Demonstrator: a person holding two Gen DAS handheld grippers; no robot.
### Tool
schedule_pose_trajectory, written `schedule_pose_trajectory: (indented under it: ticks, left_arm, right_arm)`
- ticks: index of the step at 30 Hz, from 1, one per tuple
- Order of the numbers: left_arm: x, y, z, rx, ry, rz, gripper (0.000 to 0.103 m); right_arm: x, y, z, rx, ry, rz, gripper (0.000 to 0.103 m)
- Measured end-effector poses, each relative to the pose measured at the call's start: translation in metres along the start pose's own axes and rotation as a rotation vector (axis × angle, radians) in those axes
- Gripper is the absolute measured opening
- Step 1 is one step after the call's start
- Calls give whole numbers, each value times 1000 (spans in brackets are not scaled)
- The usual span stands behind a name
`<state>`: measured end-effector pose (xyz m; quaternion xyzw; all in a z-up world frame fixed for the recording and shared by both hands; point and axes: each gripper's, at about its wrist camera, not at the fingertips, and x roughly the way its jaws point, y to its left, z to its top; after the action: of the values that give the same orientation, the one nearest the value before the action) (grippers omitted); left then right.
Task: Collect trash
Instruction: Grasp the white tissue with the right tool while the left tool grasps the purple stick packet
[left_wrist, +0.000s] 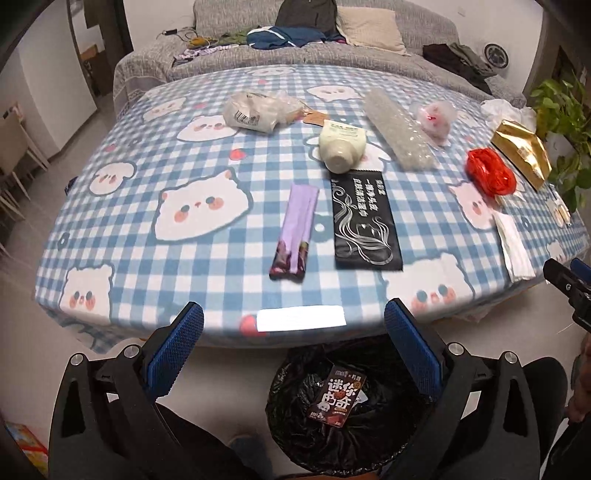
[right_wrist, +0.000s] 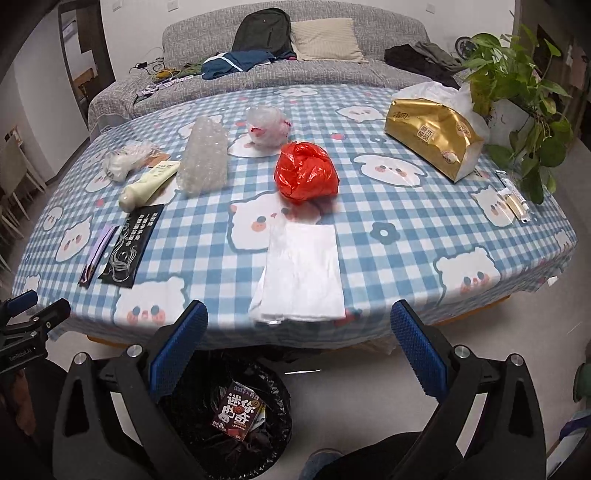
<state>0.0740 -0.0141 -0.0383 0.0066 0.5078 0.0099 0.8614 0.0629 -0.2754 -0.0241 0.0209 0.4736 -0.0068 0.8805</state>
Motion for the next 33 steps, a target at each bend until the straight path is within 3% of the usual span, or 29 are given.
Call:
schedule_pose_trajectory:
  ticks: [11, 19, 28, 33]
  left_arm:
    - [38, 14, 39, 1, 50, -7, 95]
    - [56, 18, 58, 0, 94, -18, 95]
    - [76, 13, 62, 15, 141, -25, 82]
    - [79, 7, 61, 36, 155, 1, 69]
  right_arm:
    - [42, 3, 37, 14, 65, -19, 95]
    - [63, 3, 46, 22, 144, -32, 87]
    - [80, 0, 41, 37, 227, -41, 70]
    - [85, -2, 37, 43, 262, -39, 56]
